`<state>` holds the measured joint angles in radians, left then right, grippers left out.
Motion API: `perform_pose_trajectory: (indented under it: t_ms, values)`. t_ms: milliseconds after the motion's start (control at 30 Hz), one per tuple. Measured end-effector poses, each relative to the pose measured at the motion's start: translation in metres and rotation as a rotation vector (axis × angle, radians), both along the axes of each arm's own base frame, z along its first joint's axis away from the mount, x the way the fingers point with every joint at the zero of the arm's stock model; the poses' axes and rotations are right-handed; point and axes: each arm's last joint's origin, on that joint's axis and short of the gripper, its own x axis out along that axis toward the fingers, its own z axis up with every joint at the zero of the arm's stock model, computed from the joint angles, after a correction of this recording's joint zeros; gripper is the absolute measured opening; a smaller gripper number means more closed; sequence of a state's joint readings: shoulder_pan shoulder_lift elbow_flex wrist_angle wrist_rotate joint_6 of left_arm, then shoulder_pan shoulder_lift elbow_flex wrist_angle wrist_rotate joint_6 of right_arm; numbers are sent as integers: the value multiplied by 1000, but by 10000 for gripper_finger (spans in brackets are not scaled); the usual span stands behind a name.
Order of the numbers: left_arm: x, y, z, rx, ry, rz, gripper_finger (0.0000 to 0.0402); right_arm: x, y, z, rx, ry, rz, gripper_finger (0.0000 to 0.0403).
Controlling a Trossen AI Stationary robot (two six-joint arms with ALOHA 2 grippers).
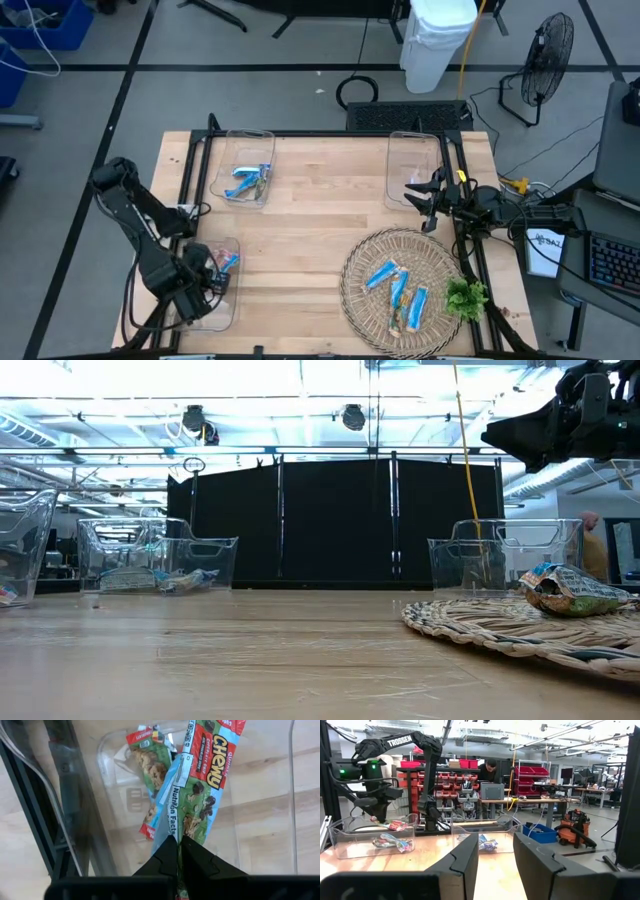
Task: Pick and place Granola Bars by type
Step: Put the orange granola bar into the bottom transparent bin, then put the yellow granola bar into the top right transparent bin
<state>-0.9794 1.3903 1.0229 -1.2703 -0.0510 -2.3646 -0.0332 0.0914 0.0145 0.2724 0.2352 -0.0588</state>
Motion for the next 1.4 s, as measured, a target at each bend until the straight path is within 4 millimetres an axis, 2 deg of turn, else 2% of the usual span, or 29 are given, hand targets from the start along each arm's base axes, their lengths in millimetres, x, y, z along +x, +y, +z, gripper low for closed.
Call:
perform_pose_trajectory:
  t_ms: [567,967,1200,1400]
  values:
    - [6,3,0,9,-26,-19,35,0,0,0,13,-3,3,114]
    - [6,4,0,38,-41,-79,184,0,0,0,13,-3,3,114]
    - [15,11,4,277,-264,-312,215,0,0,0,13,-3,3,114]
    - [27,21,13,660,-505,-483,212,0,0,0,13,-3,3,114]
